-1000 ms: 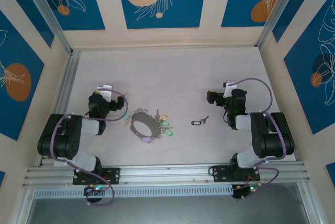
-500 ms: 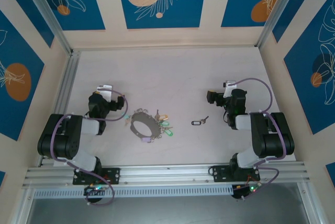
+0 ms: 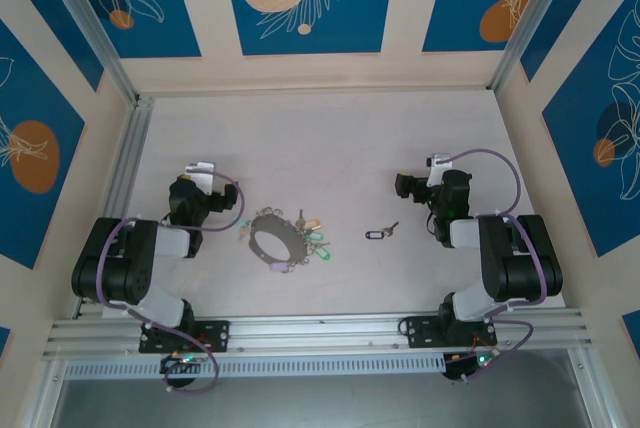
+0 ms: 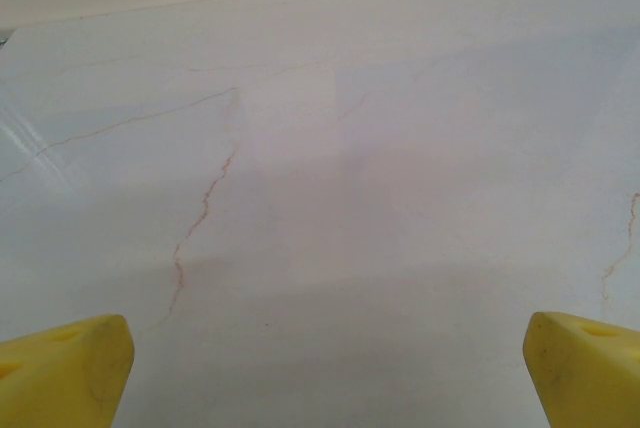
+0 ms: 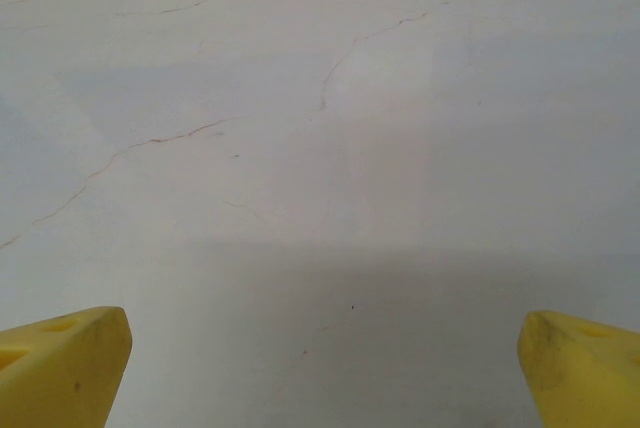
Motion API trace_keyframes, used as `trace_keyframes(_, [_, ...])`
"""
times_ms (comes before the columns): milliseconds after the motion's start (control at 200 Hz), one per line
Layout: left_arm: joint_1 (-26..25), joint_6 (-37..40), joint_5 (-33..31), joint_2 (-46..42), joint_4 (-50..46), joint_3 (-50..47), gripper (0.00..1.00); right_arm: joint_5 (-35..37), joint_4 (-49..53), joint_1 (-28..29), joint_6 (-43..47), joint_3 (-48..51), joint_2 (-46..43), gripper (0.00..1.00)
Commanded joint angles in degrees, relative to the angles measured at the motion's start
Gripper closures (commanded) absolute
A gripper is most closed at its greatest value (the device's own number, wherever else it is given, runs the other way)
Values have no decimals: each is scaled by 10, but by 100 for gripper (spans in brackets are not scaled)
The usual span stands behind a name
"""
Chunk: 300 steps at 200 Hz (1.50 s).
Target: Put the keys on the keyring
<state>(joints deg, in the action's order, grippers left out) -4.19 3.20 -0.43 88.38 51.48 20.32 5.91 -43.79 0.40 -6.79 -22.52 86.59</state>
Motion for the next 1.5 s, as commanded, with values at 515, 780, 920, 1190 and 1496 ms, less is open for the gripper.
trace_keyframes(515, [5, -3, -12, 10, 13, 15, 0, -7, -22, -2, 12, -14, 7, 1])
trace_keyframes(780, [6, -2, -8, 11, 6, 18, 0, -7, -21, -3, 11, -15, 7, 1])
trace_keyframes(920, [5, -2, -8, 11, 6, 18, 0, -7, -21, -2, 12, -15, 7, 1])
trace_keyframes(1190, [4, -13, -50, -45, -60, 30, 0, 68, 177, 32, 28, -97, -66, 1])
trace_keyframes(1496, [-66, -55, -176, -190, -273, 85, 0, 55, 361, 119, 3, -169, -131, 1])
